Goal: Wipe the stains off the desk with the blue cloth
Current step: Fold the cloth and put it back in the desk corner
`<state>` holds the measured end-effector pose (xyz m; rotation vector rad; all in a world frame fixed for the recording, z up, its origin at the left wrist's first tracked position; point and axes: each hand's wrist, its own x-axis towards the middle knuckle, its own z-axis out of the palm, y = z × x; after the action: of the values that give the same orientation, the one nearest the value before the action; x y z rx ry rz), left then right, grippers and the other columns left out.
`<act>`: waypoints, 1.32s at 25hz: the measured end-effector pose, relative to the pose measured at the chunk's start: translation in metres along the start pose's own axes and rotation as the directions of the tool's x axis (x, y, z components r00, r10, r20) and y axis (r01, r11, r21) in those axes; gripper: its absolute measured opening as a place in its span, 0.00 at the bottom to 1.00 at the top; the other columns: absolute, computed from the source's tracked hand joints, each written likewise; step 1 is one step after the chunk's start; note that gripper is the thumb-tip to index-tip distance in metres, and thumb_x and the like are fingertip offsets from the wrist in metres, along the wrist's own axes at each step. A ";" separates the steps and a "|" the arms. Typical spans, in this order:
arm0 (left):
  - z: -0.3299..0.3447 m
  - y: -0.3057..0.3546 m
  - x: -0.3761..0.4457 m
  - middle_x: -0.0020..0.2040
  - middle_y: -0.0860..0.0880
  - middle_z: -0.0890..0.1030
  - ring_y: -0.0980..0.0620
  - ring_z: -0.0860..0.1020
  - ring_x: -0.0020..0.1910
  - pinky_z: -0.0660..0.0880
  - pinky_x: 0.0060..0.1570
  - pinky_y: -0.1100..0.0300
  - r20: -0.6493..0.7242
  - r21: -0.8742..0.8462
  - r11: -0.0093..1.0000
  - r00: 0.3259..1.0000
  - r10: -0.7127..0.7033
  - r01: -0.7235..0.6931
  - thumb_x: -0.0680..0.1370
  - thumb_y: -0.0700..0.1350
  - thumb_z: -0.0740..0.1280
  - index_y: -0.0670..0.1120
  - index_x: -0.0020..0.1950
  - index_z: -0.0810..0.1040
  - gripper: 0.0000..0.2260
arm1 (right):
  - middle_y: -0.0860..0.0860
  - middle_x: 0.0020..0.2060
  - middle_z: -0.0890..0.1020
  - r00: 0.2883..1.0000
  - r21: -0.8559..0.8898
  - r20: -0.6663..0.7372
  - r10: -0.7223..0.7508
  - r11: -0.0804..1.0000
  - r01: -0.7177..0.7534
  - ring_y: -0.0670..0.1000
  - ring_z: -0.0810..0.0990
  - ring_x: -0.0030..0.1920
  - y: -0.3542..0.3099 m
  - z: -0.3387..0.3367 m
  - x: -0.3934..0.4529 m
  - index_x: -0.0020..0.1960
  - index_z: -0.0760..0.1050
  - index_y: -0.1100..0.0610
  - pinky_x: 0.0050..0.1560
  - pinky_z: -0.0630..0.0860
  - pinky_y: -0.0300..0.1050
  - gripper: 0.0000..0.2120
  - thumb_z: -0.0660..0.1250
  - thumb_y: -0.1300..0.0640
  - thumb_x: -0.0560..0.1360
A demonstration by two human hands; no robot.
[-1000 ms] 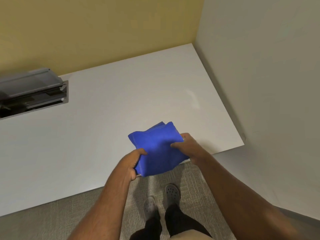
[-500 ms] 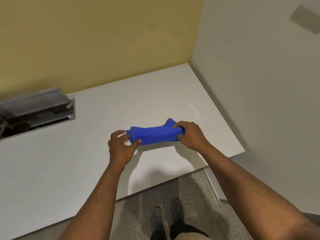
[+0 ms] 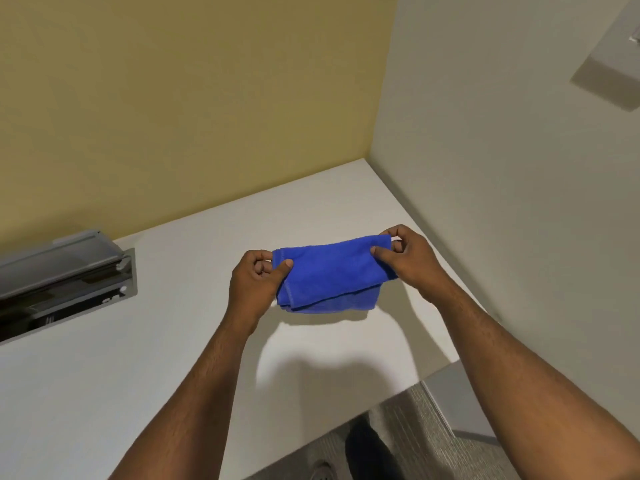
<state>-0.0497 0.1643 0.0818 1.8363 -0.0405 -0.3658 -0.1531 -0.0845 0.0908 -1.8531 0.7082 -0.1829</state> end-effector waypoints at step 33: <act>0.174 -0.026 0.209 0.80 0.46 0.61 0.46 0.58 0.79 0.53 0.76 0.43 0.288 0.866 0.394 0.951 0.112 -0.308 0.82 0.62 0.47 0.46 0.80 0.56 0.31 | 0.58 0.70 0.71 0.925 -0.670 0.246 -0.289 0.639 0.377 0.57 0.67 0.71 0.075 0.043 0.250 0.71 0.66 0.59 0.73 0.60 0.56 0.30 0.47 0.40 0.79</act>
<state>0.0976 -0.0346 -0.0333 2.8484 -0.7533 -0.3534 0.0401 -0.2048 -0.0447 -2.7262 0.3465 -0.0288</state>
